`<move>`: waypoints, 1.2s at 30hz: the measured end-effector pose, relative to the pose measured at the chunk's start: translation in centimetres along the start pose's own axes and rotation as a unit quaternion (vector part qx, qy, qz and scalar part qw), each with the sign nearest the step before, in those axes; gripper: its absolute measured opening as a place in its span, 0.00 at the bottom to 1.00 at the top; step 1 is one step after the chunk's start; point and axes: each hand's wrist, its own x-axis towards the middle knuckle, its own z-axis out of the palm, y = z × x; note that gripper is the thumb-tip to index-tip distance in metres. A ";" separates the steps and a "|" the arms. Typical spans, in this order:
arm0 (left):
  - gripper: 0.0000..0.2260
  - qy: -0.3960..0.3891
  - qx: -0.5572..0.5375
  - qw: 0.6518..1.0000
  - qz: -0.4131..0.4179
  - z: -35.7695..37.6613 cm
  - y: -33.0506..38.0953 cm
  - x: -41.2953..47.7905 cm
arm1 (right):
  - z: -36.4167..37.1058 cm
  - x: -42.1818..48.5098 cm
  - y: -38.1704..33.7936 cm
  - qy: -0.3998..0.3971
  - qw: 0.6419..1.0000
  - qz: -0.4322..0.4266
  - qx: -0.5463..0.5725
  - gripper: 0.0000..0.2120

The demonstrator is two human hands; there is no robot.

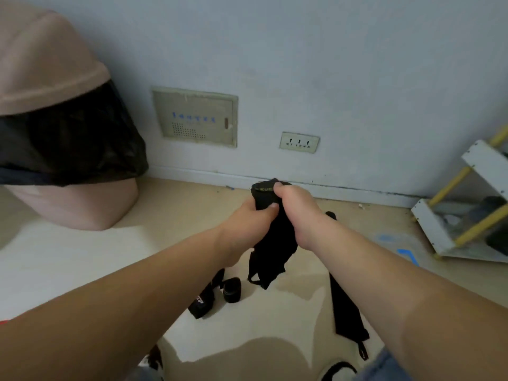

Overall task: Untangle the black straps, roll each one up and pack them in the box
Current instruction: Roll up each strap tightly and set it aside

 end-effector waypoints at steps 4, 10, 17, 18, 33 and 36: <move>0.10 -0.031 0.010 0.997 0.065 -2.7 3.4 -4.1 | 1.2 -3.6 -3.6 0.021 0.994 -0.097 0.042 0.13; 0.10 0.030 0.115 0.986 0.116 -2.8 3.7 -6.3 | 1.4 -4.4 -6.6 0.094 0.974 -0.107 0.175 0.20; 0.09 0.043 0.127 0.990 0.044 -2.9 2.4 -5.6 | 0.2 -2.5 -5.5 0.010 0.986 -0.014 0.164 0.21; 0.10 0.061 0.099 0.993 0.037 -2.9 2.5 -5.3 | 0.4 -2.7 -5.3 -0.030 0.989 -0.008 0.143 0.21; 0.09 0.181 -0.239 0.952 -0.064 -5.1 6.3 1.2 | -0.4 -3.1 -2.4 -0.109 0.951 -0.184 -0.225 0.12; 0.11 0.123 -0.143 0.981 -0.044 -3.7 5.4 0.7 | -0.2 -1.9 -2.7 -0.072 0.965 -0.176 -0.178 0.13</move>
